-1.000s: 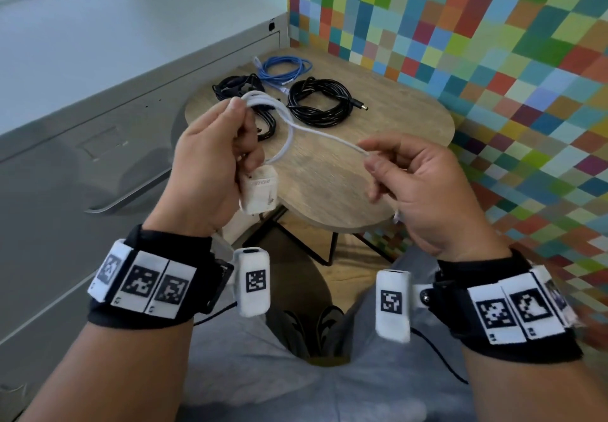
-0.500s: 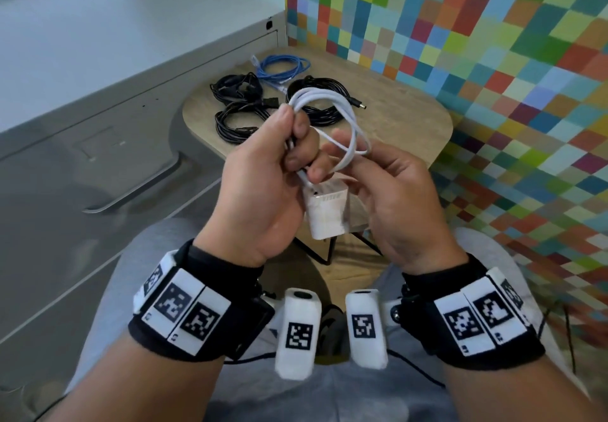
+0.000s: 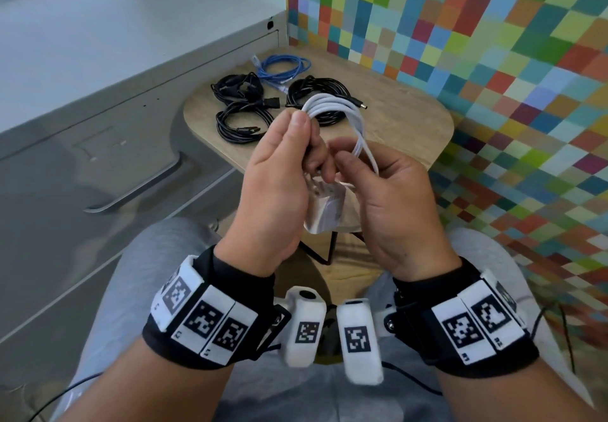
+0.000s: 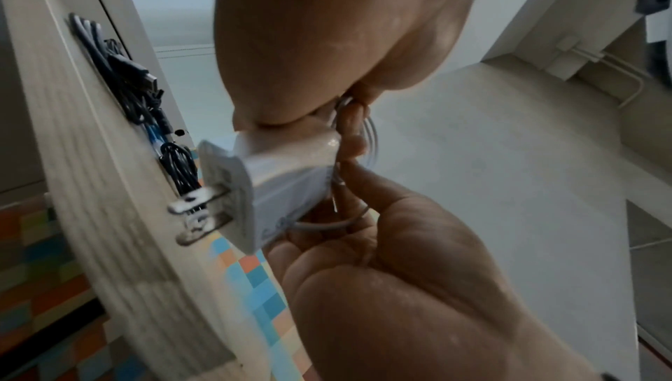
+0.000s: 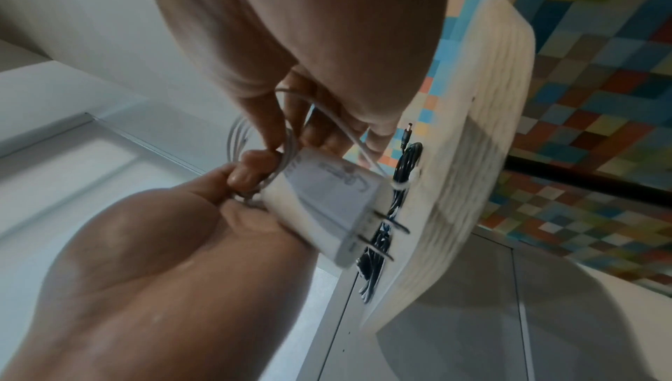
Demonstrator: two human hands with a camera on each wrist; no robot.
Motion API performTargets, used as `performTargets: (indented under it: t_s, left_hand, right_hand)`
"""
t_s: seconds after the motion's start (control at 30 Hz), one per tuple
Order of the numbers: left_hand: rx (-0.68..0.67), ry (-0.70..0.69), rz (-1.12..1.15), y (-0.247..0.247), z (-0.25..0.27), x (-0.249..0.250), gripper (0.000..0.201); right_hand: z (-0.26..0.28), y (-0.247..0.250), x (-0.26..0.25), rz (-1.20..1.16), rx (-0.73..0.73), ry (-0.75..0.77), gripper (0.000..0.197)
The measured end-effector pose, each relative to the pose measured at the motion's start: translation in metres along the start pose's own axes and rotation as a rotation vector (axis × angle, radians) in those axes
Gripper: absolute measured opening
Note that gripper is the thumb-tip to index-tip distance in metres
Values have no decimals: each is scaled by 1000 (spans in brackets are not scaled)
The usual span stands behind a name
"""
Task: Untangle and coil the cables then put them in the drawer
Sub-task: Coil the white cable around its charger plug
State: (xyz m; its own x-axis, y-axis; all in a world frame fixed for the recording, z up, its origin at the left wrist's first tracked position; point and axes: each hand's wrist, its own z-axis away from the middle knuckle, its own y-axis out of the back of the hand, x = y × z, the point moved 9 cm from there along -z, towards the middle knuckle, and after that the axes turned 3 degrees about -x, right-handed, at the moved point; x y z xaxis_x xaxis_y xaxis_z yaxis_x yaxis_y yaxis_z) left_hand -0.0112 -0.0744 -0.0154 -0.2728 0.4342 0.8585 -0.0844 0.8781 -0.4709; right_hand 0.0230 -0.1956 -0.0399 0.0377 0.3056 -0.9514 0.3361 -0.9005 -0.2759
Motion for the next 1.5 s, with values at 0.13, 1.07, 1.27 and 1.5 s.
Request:
performTargets:
  t_s: [0.13,1.07,1.27,1.5]
  left_hand:
    - [8,-46,-108,-2,0,0,29]
    - [36,52,-183,14,-5,-3,33]
    - [69,26,-390,21,-7,-4,35]
    - [31,-7,-508,19,-8,-9,33]
  right_hand:
    - [-2,11,3,-12,104,-26,13]
    - [2,9,8,-148,128,-95,17]
    - [0,11,13,-239,125,-153,21]
    - [-1,0,13,-459,16,-266,20]
